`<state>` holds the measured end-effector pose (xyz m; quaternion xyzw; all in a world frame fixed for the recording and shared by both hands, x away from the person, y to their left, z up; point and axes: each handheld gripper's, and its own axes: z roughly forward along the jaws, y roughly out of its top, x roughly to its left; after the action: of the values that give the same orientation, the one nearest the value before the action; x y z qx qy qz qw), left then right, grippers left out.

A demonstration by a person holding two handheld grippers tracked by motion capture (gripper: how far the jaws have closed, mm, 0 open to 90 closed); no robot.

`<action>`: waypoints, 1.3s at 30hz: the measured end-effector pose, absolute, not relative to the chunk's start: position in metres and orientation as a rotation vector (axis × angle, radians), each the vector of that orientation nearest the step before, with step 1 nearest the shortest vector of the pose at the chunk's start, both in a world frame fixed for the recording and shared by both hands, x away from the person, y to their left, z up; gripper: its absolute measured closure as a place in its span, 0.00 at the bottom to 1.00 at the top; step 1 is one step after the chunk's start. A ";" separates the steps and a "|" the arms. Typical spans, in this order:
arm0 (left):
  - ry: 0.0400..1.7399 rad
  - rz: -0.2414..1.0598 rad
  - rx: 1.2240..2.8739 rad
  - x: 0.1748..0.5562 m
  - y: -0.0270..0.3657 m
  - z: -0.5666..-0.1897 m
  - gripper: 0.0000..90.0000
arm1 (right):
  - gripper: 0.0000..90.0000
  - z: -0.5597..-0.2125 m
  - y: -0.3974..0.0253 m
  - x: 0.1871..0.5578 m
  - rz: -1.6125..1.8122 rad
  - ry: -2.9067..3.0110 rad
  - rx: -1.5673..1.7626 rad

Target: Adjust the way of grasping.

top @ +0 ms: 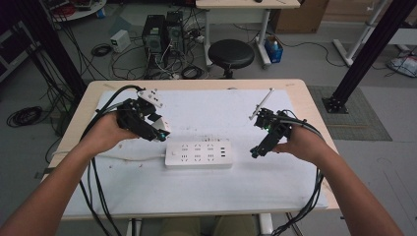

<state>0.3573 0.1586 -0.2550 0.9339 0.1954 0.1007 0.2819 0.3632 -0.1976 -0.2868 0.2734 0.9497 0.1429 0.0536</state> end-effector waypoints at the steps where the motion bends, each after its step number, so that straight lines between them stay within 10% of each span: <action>1: 0.512 0.270 2.504 0.357 0.157 -0.255 0.47 | 0.02 -0.286 -0.197 0.364 0.446 2.884 0.833; 39: 0.112 0.261 2.540 0.344 0.042 -0.272 0.47 | 0.02 -0.300 -0.177 0.361 1.397 2.802 1.638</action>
<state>0.3443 0.0421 -0.2717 0.9515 0.0418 0.0979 0.2886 0.3609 -0.1771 -0.3003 0.4546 0.7778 0.3879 -0.1945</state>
